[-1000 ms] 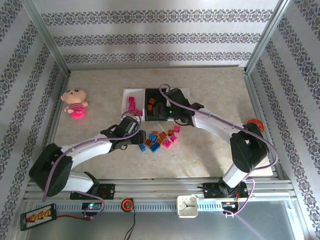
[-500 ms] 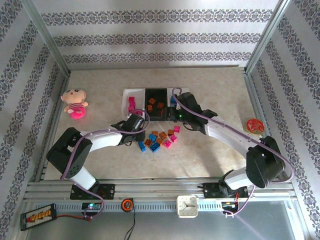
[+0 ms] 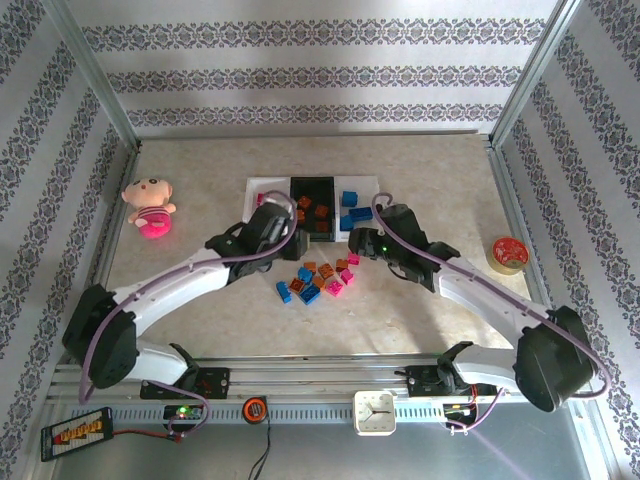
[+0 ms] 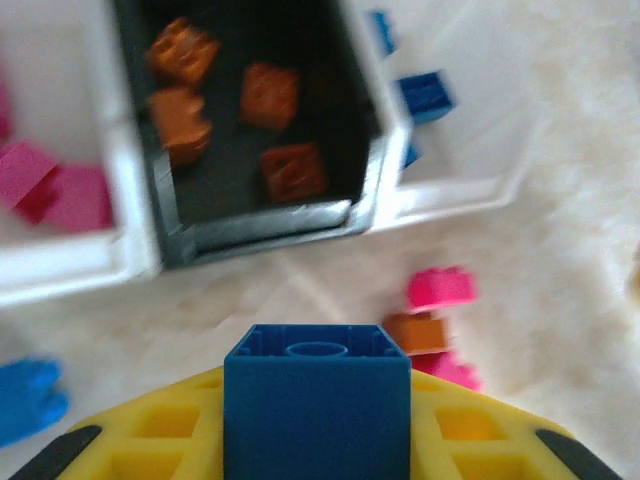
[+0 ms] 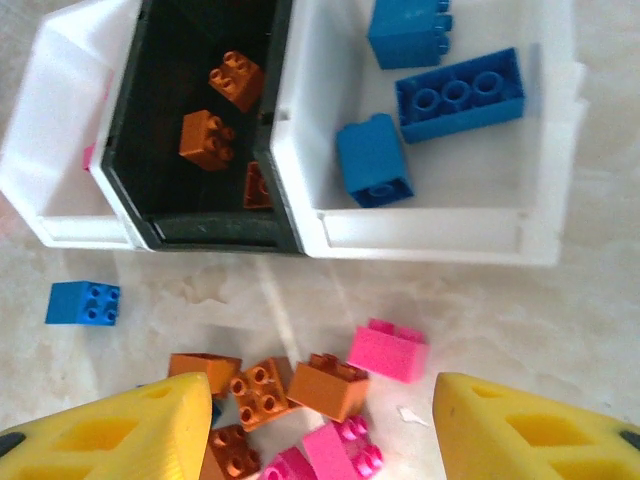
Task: Sort the legos into containers by color
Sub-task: Place the lego in the container.
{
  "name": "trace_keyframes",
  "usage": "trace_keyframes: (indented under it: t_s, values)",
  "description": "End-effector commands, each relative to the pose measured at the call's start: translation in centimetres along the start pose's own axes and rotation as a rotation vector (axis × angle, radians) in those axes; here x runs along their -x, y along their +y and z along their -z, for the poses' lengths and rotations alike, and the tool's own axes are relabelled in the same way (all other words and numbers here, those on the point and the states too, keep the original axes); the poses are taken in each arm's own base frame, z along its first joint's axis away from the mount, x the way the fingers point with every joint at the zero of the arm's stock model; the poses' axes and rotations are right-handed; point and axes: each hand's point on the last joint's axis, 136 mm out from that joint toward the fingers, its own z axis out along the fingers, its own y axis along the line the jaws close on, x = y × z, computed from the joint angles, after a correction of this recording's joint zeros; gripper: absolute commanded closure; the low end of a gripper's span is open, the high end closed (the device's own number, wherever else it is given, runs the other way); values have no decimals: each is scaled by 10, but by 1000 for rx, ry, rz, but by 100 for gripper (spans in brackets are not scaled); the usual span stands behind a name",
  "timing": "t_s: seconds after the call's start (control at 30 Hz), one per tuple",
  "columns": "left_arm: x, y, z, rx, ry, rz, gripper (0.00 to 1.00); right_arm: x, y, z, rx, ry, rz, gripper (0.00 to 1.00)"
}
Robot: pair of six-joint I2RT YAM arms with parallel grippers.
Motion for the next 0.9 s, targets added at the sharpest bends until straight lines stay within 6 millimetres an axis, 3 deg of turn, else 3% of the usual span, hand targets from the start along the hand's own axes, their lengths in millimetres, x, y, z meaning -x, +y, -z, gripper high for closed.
trace_keyframes:
  t_s: [0.0,0.13,0.23,0.43,0.53,0.73,0.87]
  values:
    - [18,-33,-24,-83,26,-28,72,-3,-18,11,-47,-37,-39,39]
    - [57,-65,-57,-132,0,-46,72,-19,-31,20,-70,-20,-53,39]
    - [72,-79,-86,-135,19,-66,72,-31,-39,23,-78,-10,-71,39]
    - [84,-83,-142,-91,57,-75,71,-45,-49,28,-86,0,-90,38]
    - [89,-81,-162,-76,63,-58,65,-47,-49,30,-81,2,-92,38]
    - [95,-86,-184,-77,72,-35,48,-48,-46,30,-70,9,-94,37]
    - [108,-100,-169,-124,60,-30,32,-49,-46,30,-66,15,-94,36]
